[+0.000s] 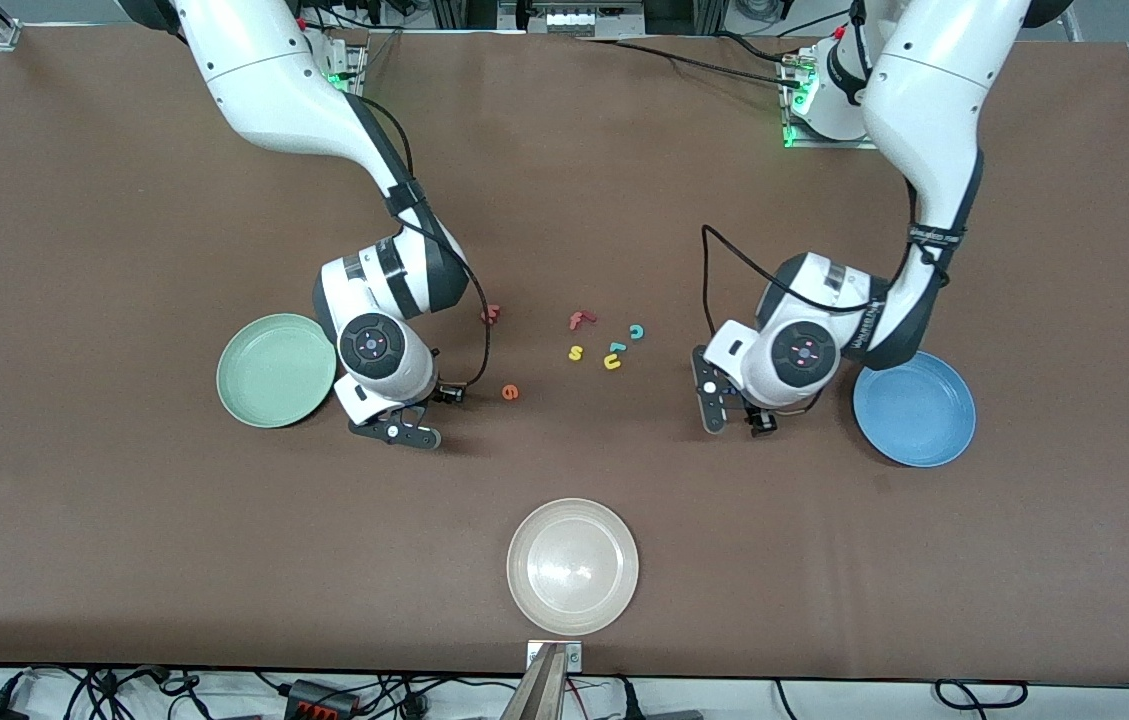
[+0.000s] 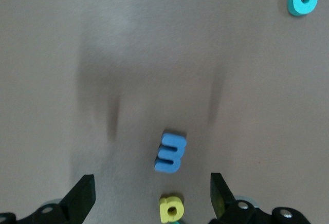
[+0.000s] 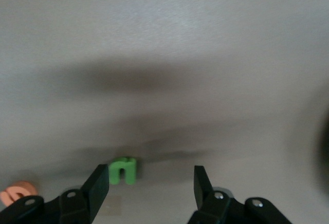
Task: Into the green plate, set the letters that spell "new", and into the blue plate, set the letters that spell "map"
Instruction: 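Grasp green n with the right gripper while the left gripper grasps blue m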
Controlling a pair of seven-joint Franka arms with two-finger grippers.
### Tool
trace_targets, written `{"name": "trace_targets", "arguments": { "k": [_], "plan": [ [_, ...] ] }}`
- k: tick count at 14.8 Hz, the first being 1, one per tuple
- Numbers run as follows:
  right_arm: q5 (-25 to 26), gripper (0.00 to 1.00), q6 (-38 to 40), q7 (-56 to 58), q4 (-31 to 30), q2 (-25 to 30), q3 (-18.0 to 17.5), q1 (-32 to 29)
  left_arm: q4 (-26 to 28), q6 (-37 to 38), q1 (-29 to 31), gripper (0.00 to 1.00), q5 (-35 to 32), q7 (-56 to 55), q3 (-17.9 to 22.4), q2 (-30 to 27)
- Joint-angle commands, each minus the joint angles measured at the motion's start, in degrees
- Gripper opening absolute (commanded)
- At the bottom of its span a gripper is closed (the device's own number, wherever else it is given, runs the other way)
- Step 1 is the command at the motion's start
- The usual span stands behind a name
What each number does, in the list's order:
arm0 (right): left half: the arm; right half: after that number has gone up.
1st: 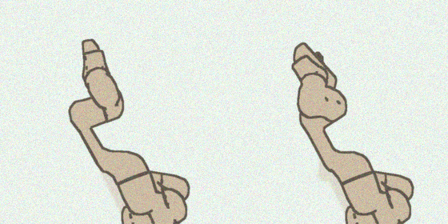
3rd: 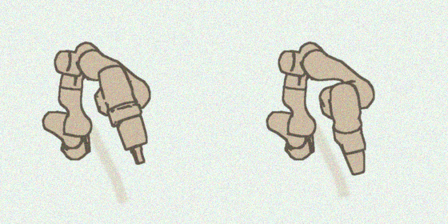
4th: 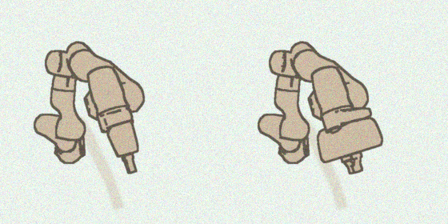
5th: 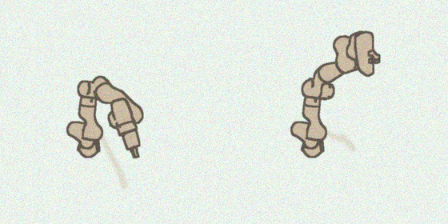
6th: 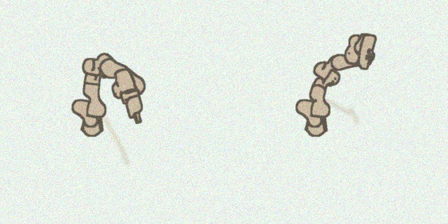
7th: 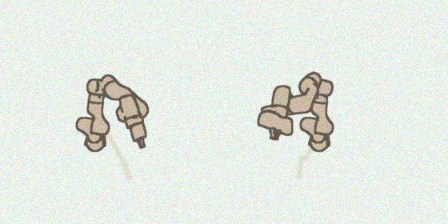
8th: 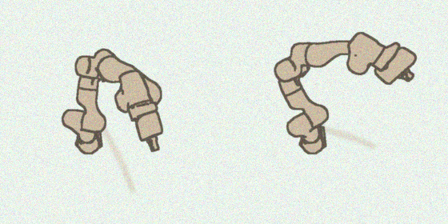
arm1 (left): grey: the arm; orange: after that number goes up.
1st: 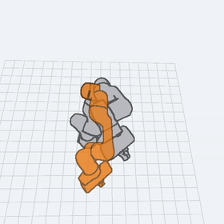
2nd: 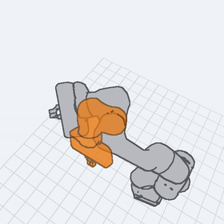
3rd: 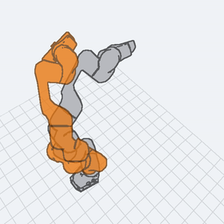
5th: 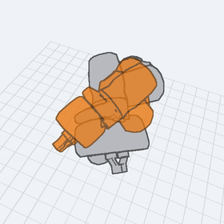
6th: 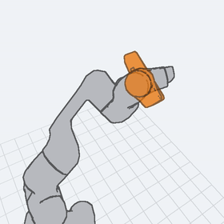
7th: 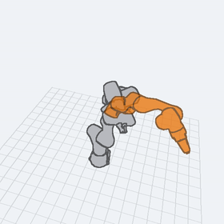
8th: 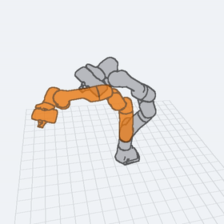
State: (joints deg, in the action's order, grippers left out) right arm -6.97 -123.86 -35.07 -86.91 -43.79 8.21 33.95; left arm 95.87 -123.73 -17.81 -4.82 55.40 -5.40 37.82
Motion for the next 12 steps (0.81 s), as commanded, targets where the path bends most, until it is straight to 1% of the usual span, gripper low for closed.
{"name": "trace_targets", "arguments": {
  "k": [1,3,5,6,7,9,11,12],
  "plan": [
    [-1.2,0.74,-1.6,-1.3,1.5,-1.9,-0.1,1.5,1.7,-2.3,-0.7,0.79,-1.9,2.2,0.6,-0.6],
    [-1.2,0.72,-3.0,-1.2,1.5,-2.6,-0.1,2.0,4.7,-7.1,-0.8,0.73,-1.9,2.2,0.6,-0.6],
    [-1.2,0.72,-3.2,-1.3,1.5,-3.0,-0.1,2.1,6.1,-9.0,-0.8,0.72,-2.2,2.2,0.6,-0.6],
    [-1.2,0.68,-3.3,-1.3,1.5,-3.1,-0.1,2.1,6.2,-9.1,-0.8,0.70,-3.0,2.2,0.6,-0.6],
    [-1.2,0.68,-3.4,-1.2,1.5,-3.3,-0.1,2.1,6.3,-9.1,-0.8,0.68,-3.6,2.2,0.6,-0.6],
    [-1.2,0.63,-3.3,-0.9,1.5,-3.3,-0.1,2.1,6.8,-9.2,-0.9,0.61,-3.9,2.2,0.6,-0.6],
    [-1.2,0.54,-3.3,-1.1,1.5,-3.4,-0.1,2.1,6.8,-9.2,-0.9,0.53,-3.9,2.2,0.6,-0.6],
    [-1.2,0.51,-3.3,-1.0,1.5,-3.4,-0.1,2.1,6.9,-9.2,-0.9,0.52,-3.9,2.2,0.6,-0.5]
  ]
}}
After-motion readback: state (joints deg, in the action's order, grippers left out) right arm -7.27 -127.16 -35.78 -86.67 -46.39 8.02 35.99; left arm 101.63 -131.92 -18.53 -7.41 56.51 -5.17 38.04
